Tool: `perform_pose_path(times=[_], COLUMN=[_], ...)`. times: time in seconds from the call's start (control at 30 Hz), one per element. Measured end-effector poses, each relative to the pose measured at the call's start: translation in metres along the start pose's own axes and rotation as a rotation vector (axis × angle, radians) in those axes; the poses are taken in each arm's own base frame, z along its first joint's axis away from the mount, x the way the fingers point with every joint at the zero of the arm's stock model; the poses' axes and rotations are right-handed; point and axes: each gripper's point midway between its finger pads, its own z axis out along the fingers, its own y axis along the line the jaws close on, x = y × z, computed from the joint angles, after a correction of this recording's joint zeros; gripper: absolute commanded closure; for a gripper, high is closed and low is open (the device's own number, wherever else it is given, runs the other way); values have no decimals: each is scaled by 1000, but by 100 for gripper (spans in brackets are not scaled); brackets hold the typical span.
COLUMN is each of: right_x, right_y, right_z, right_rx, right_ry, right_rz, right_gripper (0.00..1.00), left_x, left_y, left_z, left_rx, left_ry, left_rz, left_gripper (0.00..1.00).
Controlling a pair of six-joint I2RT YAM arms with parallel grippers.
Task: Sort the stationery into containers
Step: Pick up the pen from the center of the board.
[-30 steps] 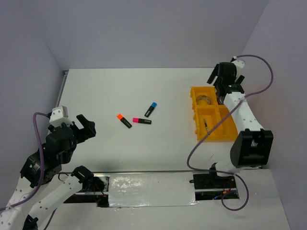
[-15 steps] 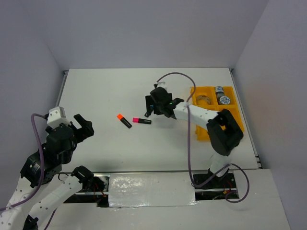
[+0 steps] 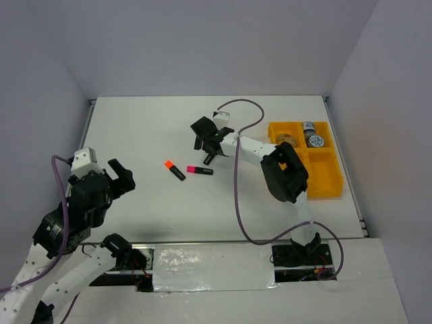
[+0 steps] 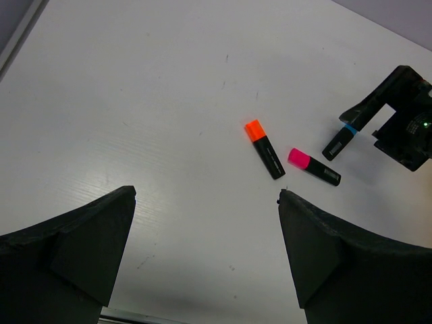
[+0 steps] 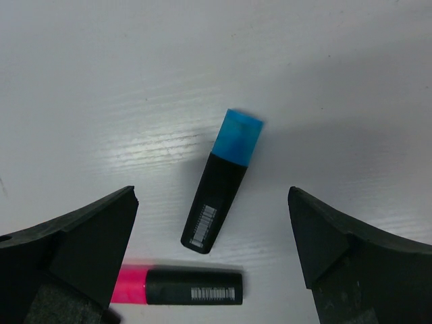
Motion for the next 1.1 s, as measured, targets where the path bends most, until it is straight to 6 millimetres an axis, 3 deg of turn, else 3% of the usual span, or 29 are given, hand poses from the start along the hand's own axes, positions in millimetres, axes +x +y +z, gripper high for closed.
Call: perform_pose_path(times=[0.1,0.2,0.53,0.67,0.7,0.73,0.87,1.0,1.1], right_x=[10,31,24,20,18,16,9,-8,-45], right_y=[0,-8,-25,-27,-27,-27,-32,-45,-62], right_z=[16,33,43,45,45,46,47,22,-30], right_rx=[26,63,75,24,14,4,-34,-69,-133], right_ry=[22,63,75,94,95,96,88,52,-48], right_rz=[1,-26,15,82,94,107,108,11,-71], right_gripper=[2,18,74,78,81,90,93,96,96], left_x=[0,-1,-3,-4,-4,-4,-3,-3,-4], left_y=[0,0,1,2,2,2,1,1,2], left_z=[0,-1,-5,-5,-5,-5,-5,-5,-6], left_rx=[1,7,17,19,19,19,19,20,23], left_ry=[0,-4,-16,-19,-19,-19,-18,-18,-21], left_rz=[0,-5,-18,-20,-20,-20,-20,-20,-23], left_gripper=[1,1,1,1,1,1,1,1,1])
